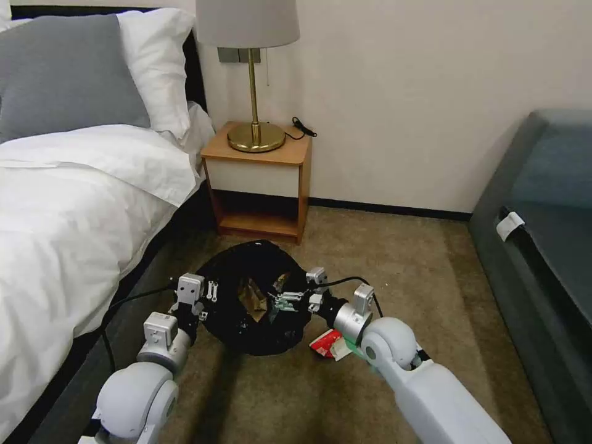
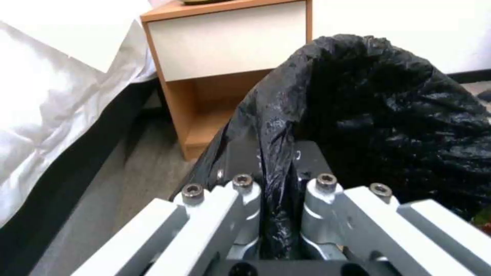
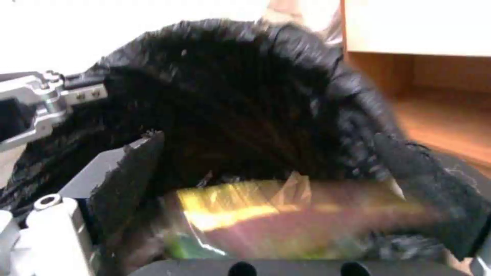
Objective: Pick up the trash bin, then pick up the garbage on the floor and place it into the trash bin.
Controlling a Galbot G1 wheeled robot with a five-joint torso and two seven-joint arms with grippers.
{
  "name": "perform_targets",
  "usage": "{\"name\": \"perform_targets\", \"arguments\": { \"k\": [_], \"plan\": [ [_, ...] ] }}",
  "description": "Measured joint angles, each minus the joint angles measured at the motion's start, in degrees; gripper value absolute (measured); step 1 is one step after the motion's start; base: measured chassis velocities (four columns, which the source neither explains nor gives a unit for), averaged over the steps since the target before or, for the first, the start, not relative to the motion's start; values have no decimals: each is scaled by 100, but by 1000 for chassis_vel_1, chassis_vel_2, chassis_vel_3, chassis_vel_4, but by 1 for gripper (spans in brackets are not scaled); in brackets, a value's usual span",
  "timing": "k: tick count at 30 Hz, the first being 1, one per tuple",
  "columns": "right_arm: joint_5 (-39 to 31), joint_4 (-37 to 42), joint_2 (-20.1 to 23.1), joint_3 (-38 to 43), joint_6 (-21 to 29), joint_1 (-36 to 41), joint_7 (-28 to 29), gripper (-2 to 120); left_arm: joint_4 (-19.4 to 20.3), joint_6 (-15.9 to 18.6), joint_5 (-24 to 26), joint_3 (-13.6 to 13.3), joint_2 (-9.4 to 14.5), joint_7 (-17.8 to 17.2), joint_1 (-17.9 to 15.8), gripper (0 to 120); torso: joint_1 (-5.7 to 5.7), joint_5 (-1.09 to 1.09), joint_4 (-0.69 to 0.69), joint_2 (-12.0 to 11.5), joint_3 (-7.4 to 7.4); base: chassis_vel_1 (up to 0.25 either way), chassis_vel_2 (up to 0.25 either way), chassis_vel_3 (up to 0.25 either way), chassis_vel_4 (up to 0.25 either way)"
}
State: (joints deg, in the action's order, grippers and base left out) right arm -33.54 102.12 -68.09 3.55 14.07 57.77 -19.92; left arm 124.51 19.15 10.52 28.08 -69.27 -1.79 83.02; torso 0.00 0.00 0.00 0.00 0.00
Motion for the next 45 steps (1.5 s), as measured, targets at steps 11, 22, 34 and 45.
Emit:
{"name": "perform_targets", "arguments": {
  "k": [11, 22, 34, 45],
  "plan": [
    [2, -108, -62, 30, 1, -122, 55, 100, -102, 44, 676, -48, -141, -34, -39, 5, 0, 0, -1, 0, 0, 0, 0, 0, 0],
    [-154, -313, -287, 333, 20, -436, 135, 100, -155, 44, 1315, -36, -221, -64, -28, 5, 0, -1, 0, 0, 0, 0, 0, 0, 0],
    [-171, -360, -273, 591, 12, -461, 135, 100, -384, -85, 1856, -53, -385, -49, -90, 5, 0, 0, 0, 0, 0, 0, 0, 0, 0],
    [-364, -366, 317, 1108, 104, -546, 157, 100, -441, -142, 1799, 94, -225, -86, -72, 5, 0, 0, 0, 0, 0, 0, 0, 0, 0]
  ]
}}
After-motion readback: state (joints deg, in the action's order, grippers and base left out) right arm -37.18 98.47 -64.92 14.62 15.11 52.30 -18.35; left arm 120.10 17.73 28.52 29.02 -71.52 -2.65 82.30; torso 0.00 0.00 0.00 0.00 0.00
